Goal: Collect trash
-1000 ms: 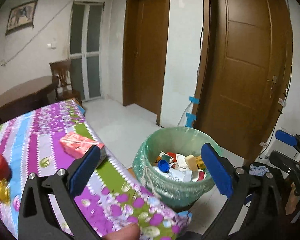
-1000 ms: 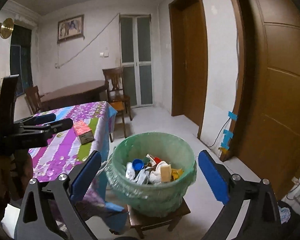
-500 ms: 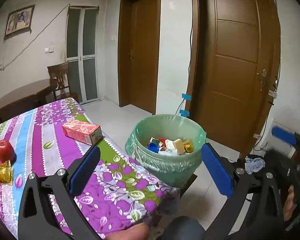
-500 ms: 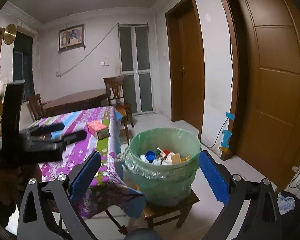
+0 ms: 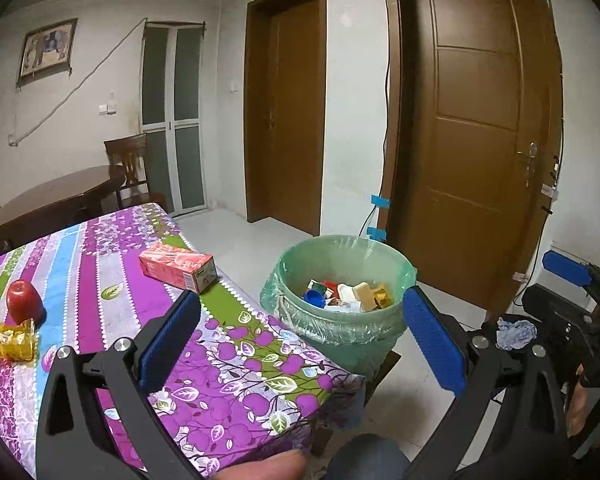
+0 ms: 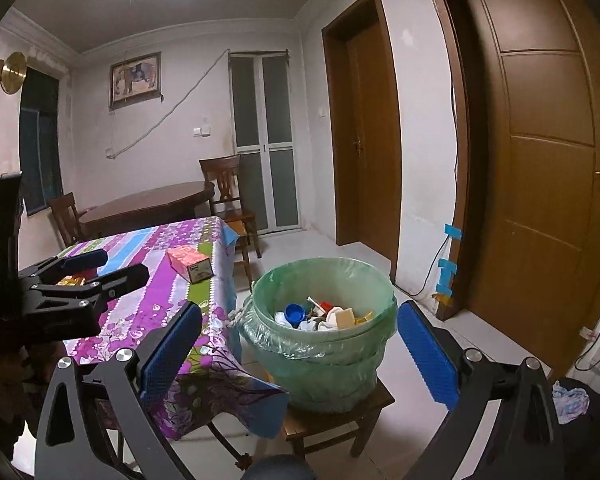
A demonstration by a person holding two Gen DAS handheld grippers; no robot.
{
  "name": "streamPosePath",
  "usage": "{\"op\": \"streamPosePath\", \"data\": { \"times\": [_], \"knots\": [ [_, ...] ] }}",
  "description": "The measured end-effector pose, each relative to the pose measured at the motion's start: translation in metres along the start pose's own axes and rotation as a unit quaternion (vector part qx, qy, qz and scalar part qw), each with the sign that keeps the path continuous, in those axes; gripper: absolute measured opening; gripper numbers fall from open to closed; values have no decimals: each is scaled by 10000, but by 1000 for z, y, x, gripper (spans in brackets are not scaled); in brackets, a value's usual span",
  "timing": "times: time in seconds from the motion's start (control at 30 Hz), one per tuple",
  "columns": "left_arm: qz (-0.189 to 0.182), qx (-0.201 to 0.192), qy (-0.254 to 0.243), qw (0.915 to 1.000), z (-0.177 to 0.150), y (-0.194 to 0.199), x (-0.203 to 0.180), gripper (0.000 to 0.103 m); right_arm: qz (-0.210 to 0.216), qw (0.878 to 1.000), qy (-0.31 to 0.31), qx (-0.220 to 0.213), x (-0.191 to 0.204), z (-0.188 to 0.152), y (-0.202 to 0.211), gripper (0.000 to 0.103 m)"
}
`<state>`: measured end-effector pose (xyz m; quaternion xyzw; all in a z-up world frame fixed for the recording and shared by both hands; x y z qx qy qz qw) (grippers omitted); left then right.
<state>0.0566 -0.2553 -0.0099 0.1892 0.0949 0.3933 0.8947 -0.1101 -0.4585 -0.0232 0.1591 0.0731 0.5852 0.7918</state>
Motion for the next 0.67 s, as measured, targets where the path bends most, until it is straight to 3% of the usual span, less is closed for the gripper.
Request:
{"op": "streamPosePath", "data": {
  "times": [0.67],
  "knots": [
    [-68,129,-195,9997,0,-8,-7,97,8,10000,-5,74,-3,-2,-6,98]
  ]
}}
Point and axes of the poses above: each gripper's, at about its wrist camera, not at the fingertips, and y roughly against the way its jaws point, x to its left, z to its top, the point moved 1 cm from there along -y, roughly the way its jaws point, and after that the axes turned 2 degrees about -z, right-handed, at the moved point
